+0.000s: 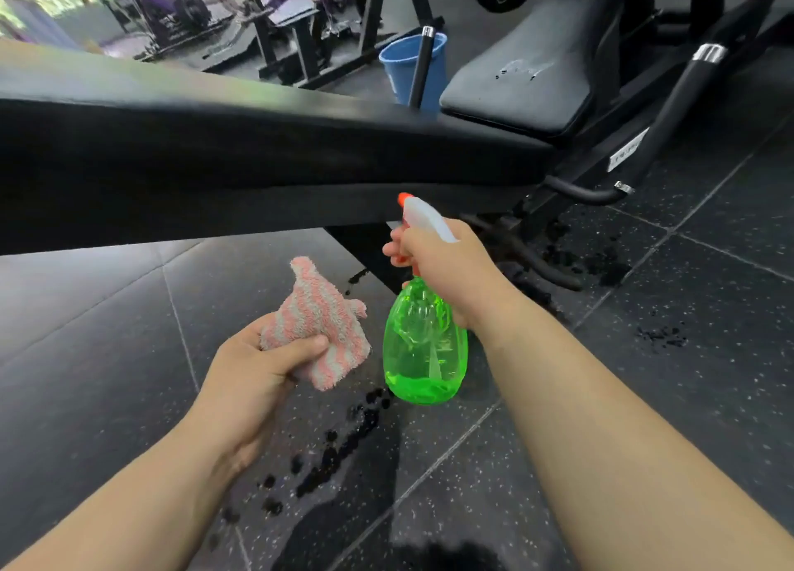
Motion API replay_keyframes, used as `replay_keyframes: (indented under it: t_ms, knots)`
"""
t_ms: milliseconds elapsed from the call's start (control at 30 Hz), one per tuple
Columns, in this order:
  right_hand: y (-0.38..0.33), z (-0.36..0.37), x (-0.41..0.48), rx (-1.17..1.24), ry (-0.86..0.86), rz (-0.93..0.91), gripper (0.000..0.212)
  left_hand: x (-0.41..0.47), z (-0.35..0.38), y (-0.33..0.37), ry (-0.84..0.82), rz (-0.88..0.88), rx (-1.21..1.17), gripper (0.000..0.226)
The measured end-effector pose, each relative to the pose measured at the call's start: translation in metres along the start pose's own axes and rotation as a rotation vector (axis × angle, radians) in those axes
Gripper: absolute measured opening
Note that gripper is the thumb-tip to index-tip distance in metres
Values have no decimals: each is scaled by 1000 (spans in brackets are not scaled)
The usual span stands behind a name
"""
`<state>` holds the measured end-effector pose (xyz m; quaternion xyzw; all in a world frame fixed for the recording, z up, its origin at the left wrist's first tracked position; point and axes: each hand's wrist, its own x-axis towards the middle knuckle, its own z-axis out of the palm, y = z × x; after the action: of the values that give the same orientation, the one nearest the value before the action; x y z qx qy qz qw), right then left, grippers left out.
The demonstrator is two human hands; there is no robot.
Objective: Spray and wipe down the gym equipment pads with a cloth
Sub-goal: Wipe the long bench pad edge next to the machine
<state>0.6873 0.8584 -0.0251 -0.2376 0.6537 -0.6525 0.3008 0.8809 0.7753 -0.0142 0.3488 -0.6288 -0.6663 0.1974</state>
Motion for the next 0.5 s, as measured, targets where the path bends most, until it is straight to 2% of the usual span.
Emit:
replay_keyframes:
  t_ms: [133, 300, 433, 500]
  knots:
    - [-35, 52, -15, -47, -136, -113, 11, -16, -38, 27, 75, 56, -24, 37]
    - [-68, 99, -37, -105, -188, -193, 31, -34, -71, 55, 173, 121, -11, 32]
    - [-78, 111, -43, -96, -277, -178, 6, -50, -96, 68, 245, 134, 70, 35]
    - [-81, 119, -51, -115, -353, -159, 13, -59, -108, 70, 285, 123, 76, 35]
